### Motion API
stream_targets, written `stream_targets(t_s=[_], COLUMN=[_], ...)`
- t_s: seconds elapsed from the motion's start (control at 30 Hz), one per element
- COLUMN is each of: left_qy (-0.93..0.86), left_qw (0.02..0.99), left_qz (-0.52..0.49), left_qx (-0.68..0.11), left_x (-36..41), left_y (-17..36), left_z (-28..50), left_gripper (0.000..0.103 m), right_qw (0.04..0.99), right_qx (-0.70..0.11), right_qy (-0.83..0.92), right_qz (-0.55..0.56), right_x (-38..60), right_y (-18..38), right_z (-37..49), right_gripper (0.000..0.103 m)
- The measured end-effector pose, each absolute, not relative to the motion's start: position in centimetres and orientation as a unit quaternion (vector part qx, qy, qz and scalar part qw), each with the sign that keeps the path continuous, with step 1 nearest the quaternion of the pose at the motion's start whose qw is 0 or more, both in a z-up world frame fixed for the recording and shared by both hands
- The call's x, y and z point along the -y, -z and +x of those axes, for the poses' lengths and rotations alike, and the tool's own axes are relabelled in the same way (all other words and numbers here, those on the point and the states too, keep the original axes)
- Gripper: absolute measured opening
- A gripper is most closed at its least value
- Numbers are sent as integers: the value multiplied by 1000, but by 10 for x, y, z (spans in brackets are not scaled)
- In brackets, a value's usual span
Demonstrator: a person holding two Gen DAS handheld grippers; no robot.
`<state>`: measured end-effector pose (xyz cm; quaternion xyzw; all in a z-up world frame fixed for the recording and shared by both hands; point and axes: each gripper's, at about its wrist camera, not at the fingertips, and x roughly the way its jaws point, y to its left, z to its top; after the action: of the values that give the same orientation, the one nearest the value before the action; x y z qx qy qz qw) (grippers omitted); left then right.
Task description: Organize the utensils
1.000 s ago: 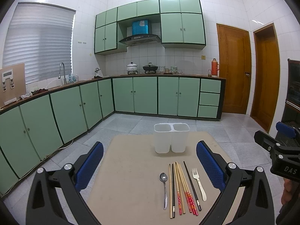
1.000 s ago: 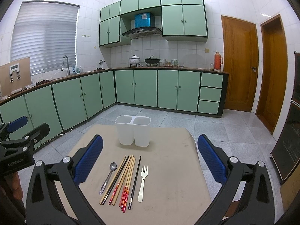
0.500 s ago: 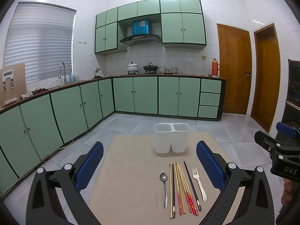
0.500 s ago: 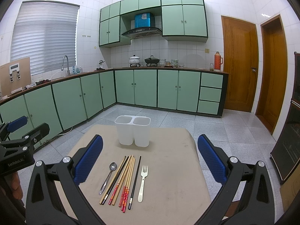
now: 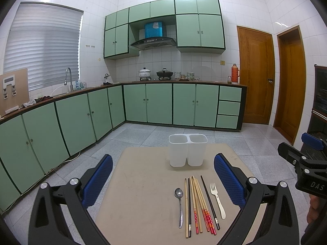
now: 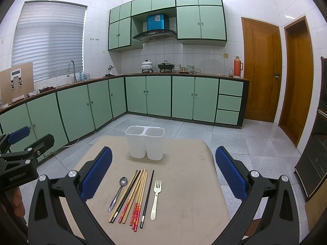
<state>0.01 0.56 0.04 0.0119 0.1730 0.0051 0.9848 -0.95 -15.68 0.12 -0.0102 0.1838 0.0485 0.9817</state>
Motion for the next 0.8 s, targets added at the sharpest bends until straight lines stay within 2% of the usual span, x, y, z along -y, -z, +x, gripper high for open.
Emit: stream_targets(t_s=[0.47, 0.8], left_qy=[-6, -15], left_qw=[984, 979], left_qz=[12, 12], left_qx=[-175, -202], left_x=[-7, -24], left_y=[4, 22], left_z=[0, 21], left_gripper=[97, 97], right_qw=[981, 976], right_qx=[-186, -214], right_qy=[-47, -35], right_qz=[-9, -13], right_x=[157, 158], right_y=[-4, 15], right_z=[-10, 11], right_gripper=[98, 98])
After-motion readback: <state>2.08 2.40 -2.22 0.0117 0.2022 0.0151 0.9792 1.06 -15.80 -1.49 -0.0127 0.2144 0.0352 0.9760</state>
